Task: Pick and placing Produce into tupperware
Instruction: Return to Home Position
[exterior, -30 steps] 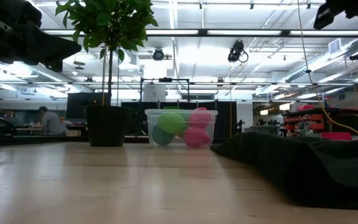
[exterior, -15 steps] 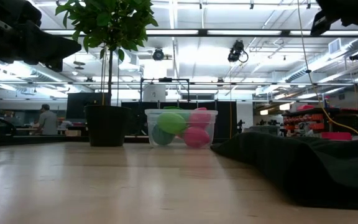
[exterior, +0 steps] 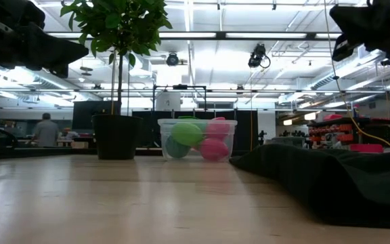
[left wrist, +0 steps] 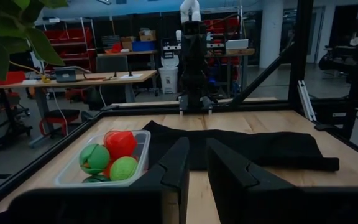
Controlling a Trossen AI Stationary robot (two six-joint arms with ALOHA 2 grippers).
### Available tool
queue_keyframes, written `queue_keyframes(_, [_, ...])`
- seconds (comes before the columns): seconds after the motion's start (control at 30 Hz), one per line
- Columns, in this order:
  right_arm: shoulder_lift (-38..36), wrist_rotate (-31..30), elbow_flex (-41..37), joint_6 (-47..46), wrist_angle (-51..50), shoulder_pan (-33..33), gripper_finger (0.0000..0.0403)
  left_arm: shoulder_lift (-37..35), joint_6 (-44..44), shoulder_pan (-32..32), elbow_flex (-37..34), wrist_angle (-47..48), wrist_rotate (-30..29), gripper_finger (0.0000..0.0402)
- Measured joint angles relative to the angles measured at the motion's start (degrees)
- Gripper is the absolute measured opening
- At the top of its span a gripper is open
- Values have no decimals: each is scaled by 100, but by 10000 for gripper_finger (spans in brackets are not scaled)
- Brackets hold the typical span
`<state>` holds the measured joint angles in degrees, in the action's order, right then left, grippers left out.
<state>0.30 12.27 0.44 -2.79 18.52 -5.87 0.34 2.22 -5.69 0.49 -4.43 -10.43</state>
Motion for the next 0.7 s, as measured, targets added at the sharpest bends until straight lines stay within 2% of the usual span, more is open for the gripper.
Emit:
queue_keyframes(0.3, [-2,171,1,-71,-105,0,0,0,57,0,0,0,2,58])
queue_keyframes(0.37, [-2,62,1,-141,-441,0,0,0,57,0,0,0,0,60])
queue_keyframes(0.5, [2,-560,1,-265,-1257,-15,0,0,55,0,0,-1,0,63])
queue_keyframes(0.7, [0,-499,1,-288,-1276,-9,0,0,53,0,0,0,0,58])
